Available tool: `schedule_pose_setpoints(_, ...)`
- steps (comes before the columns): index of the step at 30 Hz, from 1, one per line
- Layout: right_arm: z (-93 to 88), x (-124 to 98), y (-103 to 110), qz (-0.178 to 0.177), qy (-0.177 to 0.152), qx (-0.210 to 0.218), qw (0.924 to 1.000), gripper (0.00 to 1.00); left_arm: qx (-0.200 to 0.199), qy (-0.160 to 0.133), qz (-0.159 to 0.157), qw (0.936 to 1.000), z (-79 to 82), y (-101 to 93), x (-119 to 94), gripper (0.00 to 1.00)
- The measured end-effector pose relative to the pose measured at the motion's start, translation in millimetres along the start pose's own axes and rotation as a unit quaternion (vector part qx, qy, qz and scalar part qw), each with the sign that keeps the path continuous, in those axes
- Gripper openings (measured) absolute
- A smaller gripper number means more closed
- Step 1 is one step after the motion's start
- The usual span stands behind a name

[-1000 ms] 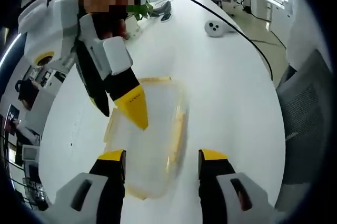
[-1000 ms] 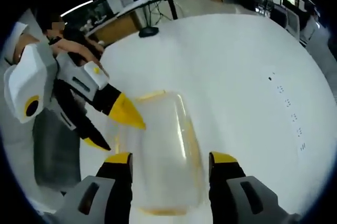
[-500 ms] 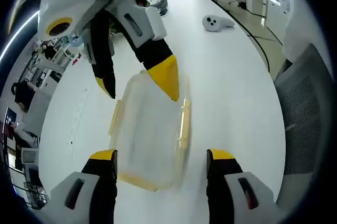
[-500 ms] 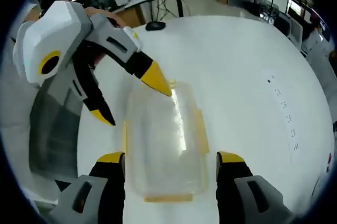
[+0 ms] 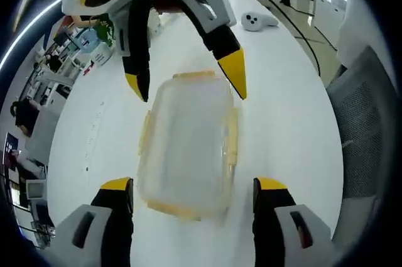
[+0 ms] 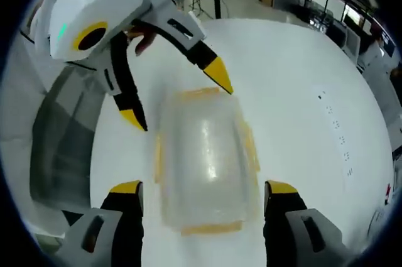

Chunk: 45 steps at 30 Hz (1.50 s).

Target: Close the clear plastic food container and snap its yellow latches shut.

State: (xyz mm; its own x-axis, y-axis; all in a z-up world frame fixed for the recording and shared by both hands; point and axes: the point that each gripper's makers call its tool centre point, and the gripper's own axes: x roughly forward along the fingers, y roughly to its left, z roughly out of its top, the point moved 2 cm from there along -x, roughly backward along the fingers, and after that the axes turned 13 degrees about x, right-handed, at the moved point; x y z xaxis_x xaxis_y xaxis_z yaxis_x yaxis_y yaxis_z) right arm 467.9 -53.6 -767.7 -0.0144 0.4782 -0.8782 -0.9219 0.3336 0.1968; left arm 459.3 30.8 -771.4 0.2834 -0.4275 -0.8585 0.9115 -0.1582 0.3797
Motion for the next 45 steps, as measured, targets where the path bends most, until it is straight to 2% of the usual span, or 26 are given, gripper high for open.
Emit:
schedule_pose_setpoints(15, -9.4, 3.2, -3.1, -0.044, -0.008, -0.006, 0.9990, 0.84, 0.022, 0.021, -0.016, 0.9994, -10.5, 5.3, 11.3, 0.86)
schedule_pose_setpoints(22, -12.7, 6.6, -8.0, -0.064, -0.009, -0.012, 0.9978, 0.85, 0.030, 0.023, -0.021, 0.9991, -10.2, 7.7, 18.7, 0.88)
schedule_pose_setpoints(31, -16.0, 10.9, -8.6, -0.069, -0.011, -0.011, 0.9975, 0.88, 0.039, 0.030, -0.030, 0.9984, -8.7, 10.4, 31.3, 0.91)
schedule_pose_setpoints(41, -20.9, 16.9, -12.0, -0.071, -0.002, -0.018, 0.9973, 0.87, 0.049, 0.038, -0.045, 0.9970, -8.4, 7.7, 40.0, 0.91)
schedule_pose_setpoints(45, -22.7, 18.6, -11.2, -0.071, 0.002, -0.024, 0.9972, 0.86, 0.044, 0.044, -0.056, 0.9964, -12.3, 4.0, 43.2, 0.88)
